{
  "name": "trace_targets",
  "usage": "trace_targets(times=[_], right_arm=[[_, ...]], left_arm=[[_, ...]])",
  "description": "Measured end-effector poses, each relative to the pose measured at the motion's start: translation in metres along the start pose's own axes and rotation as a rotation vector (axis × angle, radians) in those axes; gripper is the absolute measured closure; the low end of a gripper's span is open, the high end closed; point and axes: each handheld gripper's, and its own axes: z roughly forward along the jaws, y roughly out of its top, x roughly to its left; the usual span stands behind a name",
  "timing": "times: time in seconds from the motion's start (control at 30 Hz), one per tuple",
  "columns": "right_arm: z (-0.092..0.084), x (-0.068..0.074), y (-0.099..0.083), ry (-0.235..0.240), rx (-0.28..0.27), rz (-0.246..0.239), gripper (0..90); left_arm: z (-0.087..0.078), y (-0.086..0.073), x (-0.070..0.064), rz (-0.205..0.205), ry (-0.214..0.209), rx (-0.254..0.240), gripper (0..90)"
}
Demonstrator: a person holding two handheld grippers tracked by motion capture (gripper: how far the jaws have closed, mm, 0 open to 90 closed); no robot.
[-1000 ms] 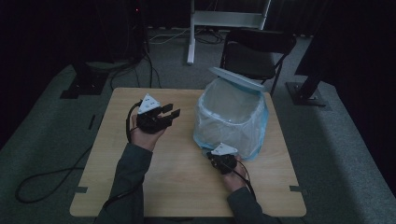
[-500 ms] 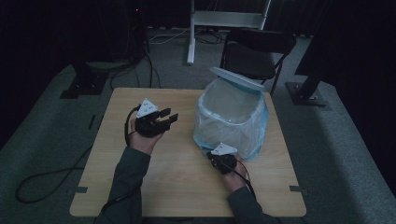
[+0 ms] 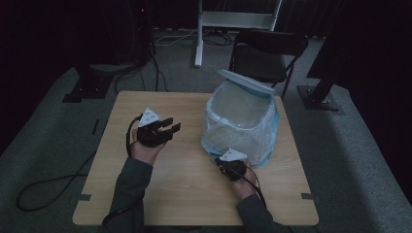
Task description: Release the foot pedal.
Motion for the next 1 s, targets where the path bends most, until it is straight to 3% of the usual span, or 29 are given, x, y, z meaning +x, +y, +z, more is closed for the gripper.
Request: trace_targets(times=[1.0], right_arm=[[-0.006, 0.001, -0.001, -0.018, -0.003, -0.016, 90.0]], left_arm=[[0.001, -0.016, 0.007, -0.025, 0.01, 0.028, 58.5]])
